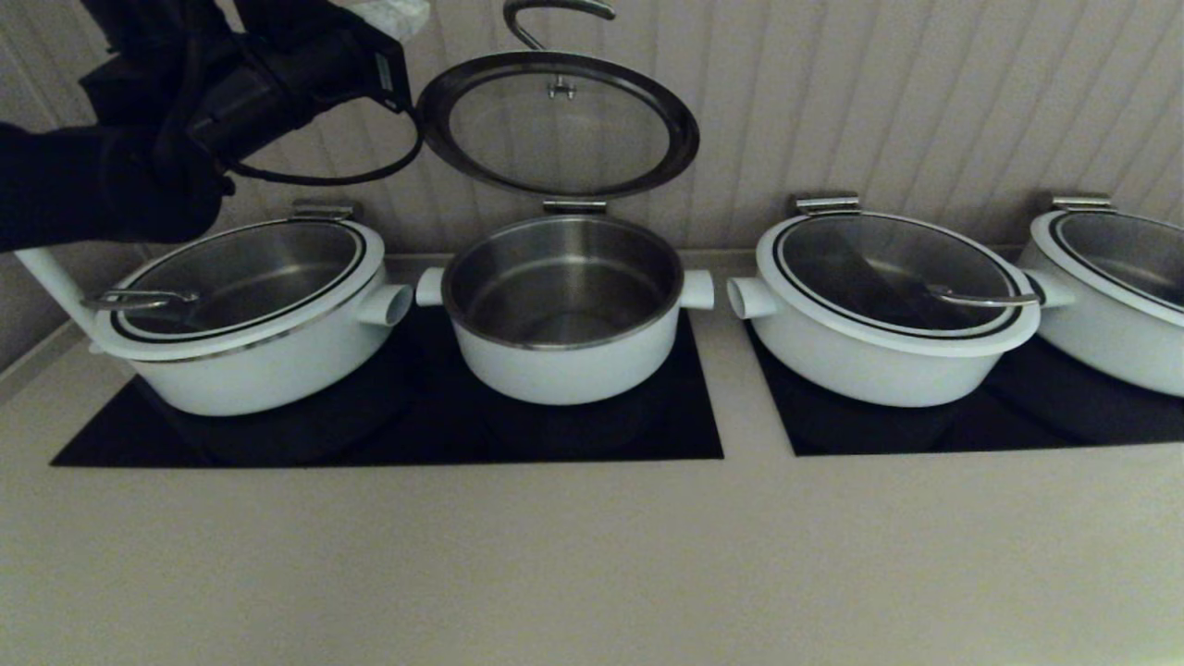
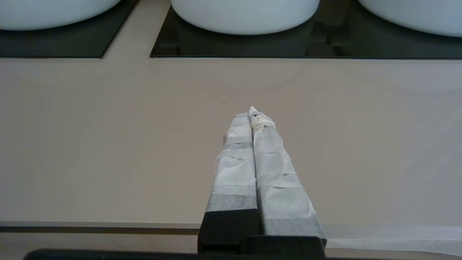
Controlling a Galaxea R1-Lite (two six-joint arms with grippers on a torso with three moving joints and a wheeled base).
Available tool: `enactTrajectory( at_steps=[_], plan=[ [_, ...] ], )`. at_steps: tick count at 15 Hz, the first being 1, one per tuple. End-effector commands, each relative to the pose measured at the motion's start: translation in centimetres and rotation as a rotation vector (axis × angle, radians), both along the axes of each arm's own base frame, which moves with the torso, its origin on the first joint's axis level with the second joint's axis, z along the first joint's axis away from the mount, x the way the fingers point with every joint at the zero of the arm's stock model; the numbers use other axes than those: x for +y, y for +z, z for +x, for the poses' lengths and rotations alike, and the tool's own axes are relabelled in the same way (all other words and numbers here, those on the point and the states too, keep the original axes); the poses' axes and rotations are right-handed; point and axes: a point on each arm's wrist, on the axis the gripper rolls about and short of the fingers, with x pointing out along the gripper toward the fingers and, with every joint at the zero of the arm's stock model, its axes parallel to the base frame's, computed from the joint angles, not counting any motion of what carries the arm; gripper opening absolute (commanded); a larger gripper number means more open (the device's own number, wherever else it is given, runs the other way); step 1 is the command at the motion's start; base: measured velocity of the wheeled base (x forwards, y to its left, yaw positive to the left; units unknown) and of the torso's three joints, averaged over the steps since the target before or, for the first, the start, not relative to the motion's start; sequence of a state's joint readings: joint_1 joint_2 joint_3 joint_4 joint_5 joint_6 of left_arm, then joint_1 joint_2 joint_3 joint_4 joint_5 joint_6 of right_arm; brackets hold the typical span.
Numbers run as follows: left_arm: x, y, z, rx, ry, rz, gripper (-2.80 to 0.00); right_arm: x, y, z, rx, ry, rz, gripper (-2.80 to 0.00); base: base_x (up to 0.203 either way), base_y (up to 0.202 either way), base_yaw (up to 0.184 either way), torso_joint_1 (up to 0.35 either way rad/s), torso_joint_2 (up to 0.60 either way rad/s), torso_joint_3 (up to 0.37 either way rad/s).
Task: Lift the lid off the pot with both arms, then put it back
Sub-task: Close the pot lid
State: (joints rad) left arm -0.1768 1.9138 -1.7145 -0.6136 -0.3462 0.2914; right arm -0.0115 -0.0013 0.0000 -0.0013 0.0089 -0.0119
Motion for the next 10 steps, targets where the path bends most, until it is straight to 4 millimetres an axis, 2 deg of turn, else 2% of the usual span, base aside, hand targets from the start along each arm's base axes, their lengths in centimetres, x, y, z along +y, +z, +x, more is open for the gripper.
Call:
enactTrajectory(
  at_steps=[1, 5, 10],
  plan=[
    [-0.2, -0.7, 2.0, 0.004, 0.002, 0.004, -2.8, 0.0, 0.0, 0.0, 0.001, 0.001, -0.001, -2.8, 0.0, 0.0, 0.0, 0.0, 0.0, 0.0],
    [-0.8, -1.6, 4.7, -0.012, -0.002, 0.003, -2.8, 0.0, 0.0, 0.0, 0.001, -0.001, 0.0, -2.8, 0.0, 0.0, 0.0, 0.0, 0.0, 0.0],
    [-0.9, -2.5, 5.3, 0.012, -0.006, 0.009, -2.8, 0.0, 0.0, 0.0, 0.001, -0.001, -0.001, -2.8, 0.0, 0.0, 0.0, 0.0, 0.0, 0.0]
  ],
)
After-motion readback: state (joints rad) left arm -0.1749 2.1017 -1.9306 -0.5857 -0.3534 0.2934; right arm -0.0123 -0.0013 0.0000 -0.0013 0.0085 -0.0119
